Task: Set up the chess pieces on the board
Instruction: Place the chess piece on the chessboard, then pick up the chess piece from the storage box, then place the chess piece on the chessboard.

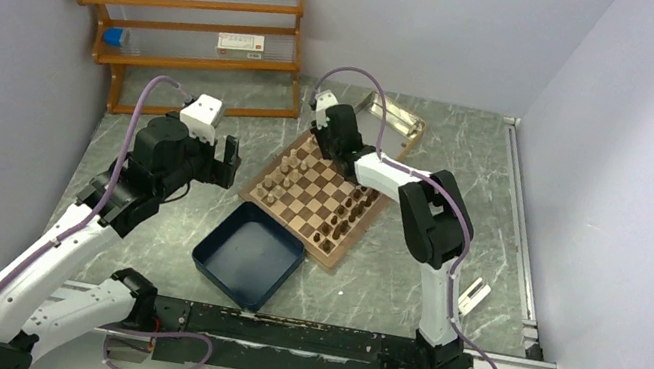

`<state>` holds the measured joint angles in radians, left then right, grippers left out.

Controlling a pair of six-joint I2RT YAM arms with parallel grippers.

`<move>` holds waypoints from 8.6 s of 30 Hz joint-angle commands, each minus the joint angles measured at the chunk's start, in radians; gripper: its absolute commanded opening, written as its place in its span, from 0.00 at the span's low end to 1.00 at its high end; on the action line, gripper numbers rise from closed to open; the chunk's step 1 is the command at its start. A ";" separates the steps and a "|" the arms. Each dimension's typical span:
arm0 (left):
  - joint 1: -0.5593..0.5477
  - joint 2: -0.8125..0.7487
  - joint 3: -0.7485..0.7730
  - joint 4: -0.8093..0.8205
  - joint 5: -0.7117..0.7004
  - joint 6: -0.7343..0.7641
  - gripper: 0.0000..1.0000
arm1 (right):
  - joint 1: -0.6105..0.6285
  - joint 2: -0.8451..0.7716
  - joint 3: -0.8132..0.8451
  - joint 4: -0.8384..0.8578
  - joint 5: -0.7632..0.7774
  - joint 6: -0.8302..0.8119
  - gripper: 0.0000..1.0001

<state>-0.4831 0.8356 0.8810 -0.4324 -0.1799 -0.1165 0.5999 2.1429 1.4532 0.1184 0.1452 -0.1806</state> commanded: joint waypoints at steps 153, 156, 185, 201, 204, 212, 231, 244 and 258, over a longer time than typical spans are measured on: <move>0.003 -0.003 0.006 0.018 0.059 0.005 0.95 | -0.215 0.183 0.390 -0.160 0.425 -0.328 0.11; 0.004 -0.001 0.006 0.018 0.056 0.004 0.95 | -0.214 0.136 0.389 -0.226 0.358 -0.235 0.11; 0.004 0.003 0.004 0.020 0.068 -0.002 0.95 | -0.081 -0.118 0.193 -0.752 -0.384 0.311 0.12; 0.004 0.002 0.003 0.016 0.060 0.000 0.95 | -0.051 -0.029 0.232 -0.752 -0.362 0.303 0.29; 0.003 0.001 0.004 0.017 0.062 0.000 0.95 | -0.050 -0.034 0.233 -0.747 -0.358 0.306 0.34; 0.004 -0.003 0.003 0.018 0.062 0.000 0.95 | -0.036 -0.067 0.204 -0.707 -0.330 0.327 0.29; 0.005 0.007 0.004 0.018 0.065 0.001 0.93 | -0.015 -0.092 0.114 -0.608 -0.215 0.404 0.32; 0.004 0.010 0.004 0.021 0.068 -0.001 0.92 | -0.047 -0.127 0.176 -0.602 -0.292 0.277 0.39; 0.004 -0.023 0.001 0.017 0.023 -0.006 0.91 | -0.095 -0.275 -0.056 -0.557 -0.720 -0.981 0.44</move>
<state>-0.4831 0.8410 0.8810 -0.4332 -0.1295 -0.1173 0.5091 1.8748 1.4242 -0.3698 -0.4477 -0.6739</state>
